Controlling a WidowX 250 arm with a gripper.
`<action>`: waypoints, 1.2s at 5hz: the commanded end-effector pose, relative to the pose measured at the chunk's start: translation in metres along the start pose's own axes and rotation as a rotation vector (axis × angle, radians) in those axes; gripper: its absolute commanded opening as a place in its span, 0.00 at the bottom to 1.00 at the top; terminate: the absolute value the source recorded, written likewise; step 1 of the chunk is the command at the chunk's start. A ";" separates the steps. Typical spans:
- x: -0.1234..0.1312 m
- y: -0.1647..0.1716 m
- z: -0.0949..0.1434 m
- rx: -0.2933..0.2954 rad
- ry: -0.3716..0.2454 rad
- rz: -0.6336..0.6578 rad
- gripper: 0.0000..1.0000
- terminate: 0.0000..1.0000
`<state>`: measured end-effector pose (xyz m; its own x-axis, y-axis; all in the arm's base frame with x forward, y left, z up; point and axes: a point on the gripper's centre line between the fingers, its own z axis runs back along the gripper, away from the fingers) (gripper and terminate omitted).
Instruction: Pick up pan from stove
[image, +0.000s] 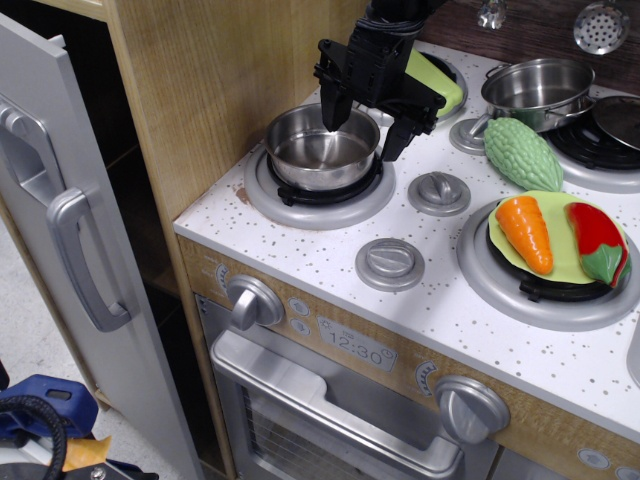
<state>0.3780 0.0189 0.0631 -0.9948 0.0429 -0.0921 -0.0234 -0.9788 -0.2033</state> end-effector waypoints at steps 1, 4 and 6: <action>0.000 0.000 0.000 0.000 0.000 0.000 1.00 0.00; -0.002 -0.005 -0.014 0.030 0.024 -0.046 1.00 0.00; 0.001 -0.004 -0.025 0.048 0.023 -0.034 0.00 0.00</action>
<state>0.3763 0.0264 0.0285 -0.9943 0.0723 -0.0788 -0.0595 -0.9862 -0.1543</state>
